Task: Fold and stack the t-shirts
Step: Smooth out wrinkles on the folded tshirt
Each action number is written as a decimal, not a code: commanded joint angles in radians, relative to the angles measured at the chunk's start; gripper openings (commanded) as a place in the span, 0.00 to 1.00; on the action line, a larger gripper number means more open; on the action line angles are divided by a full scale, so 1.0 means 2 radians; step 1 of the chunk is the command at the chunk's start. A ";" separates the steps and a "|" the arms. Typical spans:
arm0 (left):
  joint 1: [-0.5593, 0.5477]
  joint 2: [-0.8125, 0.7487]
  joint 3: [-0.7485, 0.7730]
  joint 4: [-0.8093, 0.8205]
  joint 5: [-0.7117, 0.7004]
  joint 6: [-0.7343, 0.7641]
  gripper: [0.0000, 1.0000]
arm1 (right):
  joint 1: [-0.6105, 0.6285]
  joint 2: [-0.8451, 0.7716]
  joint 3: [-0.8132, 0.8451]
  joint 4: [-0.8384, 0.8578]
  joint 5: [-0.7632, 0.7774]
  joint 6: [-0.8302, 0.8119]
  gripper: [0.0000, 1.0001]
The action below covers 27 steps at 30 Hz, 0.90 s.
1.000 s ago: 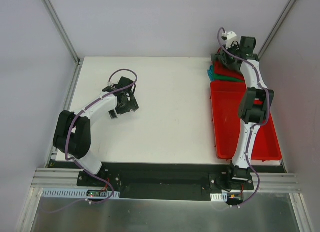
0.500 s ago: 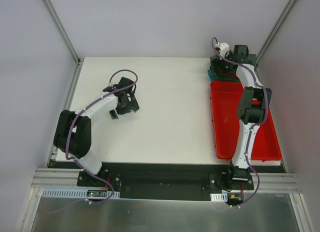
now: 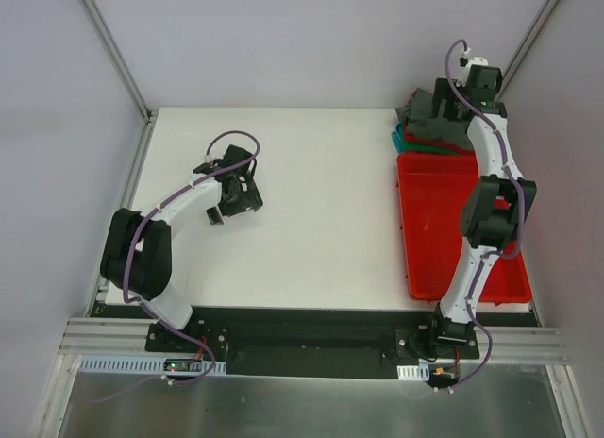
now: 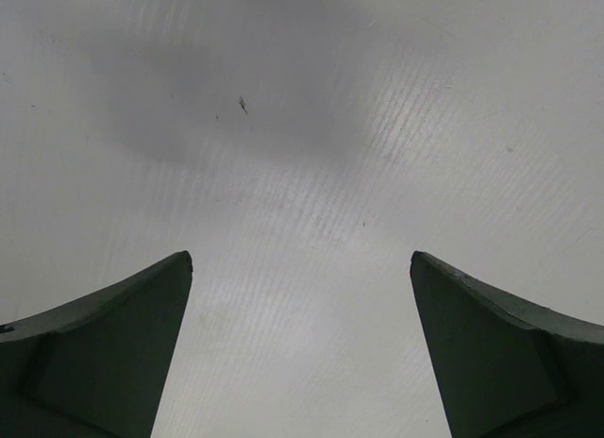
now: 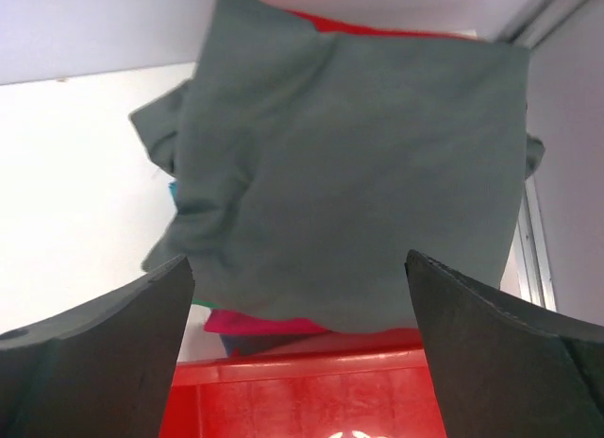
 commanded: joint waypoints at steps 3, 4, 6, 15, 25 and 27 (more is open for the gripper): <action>0.004 -0.022 0.008 0.002 -0.003 0.011 0.99 | -0.019 0.061 0.055 -0.050 -0.015 0.018 0.96; 0.004 -0.022 0.007 0.002 -0.003 0.011 0.99 | -0.024 0.072 0.066 -0.051 -0.029 0.012 0.96; 0.004 -0.021 0.005 0.002 -0.005 0.011 0.99 | -0.034 0.092 0.084 -0.058 -0.042 -0.005 0.96; 0.004 -0.018 0.005 0.002 -0.003 0.009 0.99 | -0.036 0.108 0.036 -0.061 -0.098 -0.123 0.96; 0.004 -0.034 -0.003 0.001 0.010 0.003 0.99 | -0.036 0.074 0.025 -0.020 -0.086 -0.138 0.96; 0.004 -0.050 -0.005 0.001 0.015 0.008 0.99 | -0.036 0.053 0.047 -0.024 -0.079 -0.132 0.96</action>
